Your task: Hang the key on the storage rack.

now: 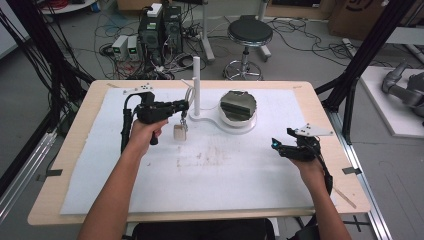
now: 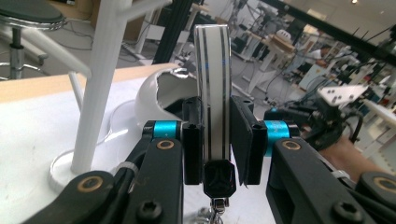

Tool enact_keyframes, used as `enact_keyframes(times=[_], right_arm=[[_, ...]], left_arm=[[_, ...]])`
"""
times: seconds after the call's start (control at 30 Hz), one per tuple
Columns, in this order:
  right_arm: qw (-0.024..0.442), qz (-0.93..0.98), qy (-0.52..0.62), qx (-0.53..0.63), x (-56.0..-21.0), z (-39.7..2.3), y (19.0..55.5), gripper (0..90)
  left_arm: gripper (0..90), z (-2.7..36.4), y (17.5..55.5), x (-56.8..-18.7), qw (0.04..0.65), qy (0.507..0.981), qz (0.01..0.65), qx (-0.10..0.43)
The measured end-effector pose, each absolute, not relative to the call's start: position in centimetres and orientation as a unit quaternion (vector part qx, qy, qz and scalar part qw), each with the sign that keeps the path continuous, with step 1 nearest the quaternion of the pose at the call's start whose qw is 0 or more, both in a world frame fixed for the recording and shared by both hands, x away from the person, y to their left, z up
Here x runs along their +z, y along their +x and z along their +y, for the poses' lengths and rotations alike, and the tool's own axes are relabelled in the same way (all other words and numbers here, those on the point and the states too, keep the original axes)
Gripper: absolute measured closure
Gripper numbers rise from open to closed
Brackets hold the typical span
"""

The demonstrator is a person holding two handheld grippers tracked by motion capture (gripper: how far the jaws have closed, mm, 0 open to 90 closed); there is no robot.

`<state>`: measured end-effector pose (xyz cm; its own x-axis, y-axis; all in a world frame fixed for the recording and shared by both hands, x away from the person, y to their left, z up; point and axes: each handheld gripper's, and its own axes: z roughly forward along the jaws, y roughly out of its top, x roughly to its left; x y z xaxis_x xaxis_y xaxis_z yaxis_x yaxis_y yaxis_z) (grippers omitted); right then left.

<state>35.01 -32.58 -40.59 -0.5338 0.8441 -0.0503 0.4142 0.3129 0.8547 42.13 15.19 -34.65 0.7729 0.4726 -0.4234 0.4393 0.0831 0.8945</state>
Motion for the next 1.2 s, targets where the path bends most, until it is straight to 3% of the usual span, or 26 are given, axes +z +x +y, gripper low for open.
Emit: enact_keyframes(times=[0.67, 1.2], right_arm=[[0.257, 0.767, 0.41, 0.421, -40.6, -32.8, 35.0, 26.5], [0.255, 0.769, 0.409, 0.42, -40.7, -32.9, 35.0, 26.5]], left_arm=[[75.2, 14.4, 46.1, -33.0, 0.657, 0.676, 0.332, -0.002], [75.2, 14.5, 47.3, -34.2, 0.661, 0.661, 0.355, -0.022]])
